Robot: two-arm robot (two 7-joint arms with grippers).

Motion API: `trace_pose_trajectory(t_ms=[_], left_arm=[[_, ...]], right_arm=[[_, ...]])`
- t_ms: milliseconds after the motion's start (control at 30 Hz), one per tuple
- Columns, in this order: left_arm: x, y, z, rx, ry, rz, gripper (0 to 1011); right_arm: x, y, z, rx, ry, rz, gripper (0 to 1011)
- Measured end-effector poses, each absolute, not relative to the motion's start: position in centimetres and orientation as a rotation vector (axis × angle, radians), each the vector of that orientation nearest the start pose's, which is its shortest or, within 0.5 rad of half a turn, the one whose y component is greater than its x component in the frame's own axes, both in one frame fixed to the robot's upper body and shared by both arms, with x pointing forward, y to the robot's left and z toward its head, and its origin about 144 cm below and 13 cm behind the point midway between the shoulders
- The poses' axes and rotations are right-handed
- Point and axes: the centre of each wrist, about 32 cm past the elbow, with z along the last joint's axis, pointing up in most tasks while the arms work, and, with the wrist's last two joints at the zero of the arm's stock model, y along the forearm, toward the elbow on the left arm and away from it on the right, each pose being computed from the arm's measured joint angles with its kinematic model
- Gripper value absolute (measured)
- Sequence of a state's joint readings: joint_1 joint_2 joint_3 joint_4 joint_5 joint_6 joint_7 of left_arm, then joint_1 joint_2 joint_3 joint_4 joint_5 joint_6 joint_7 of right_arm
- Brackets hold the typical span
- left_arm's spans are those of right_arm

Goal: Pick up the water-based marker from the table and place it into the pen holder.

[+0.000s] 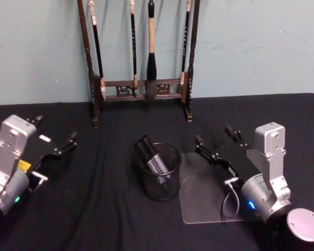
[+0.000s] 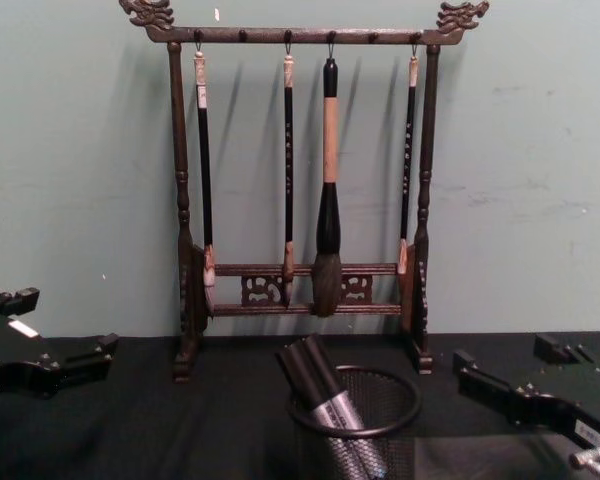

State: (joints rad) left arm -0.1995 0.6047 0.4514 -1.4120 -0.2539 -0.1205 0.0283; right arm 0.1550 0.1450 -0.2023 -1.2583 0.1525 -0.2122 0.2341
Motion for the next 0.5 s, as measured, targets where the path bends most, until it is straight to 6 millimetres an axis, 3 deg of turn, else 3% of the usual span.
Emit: trace_pose_trajectory(t_ms=[500], left_arm=[[48.86,30.97,113.98,0.304,-0.285,1.248,1009]], right_arm=[[49.31,-22.26,109.35,0.002,-0.037,-1.184,1004]])
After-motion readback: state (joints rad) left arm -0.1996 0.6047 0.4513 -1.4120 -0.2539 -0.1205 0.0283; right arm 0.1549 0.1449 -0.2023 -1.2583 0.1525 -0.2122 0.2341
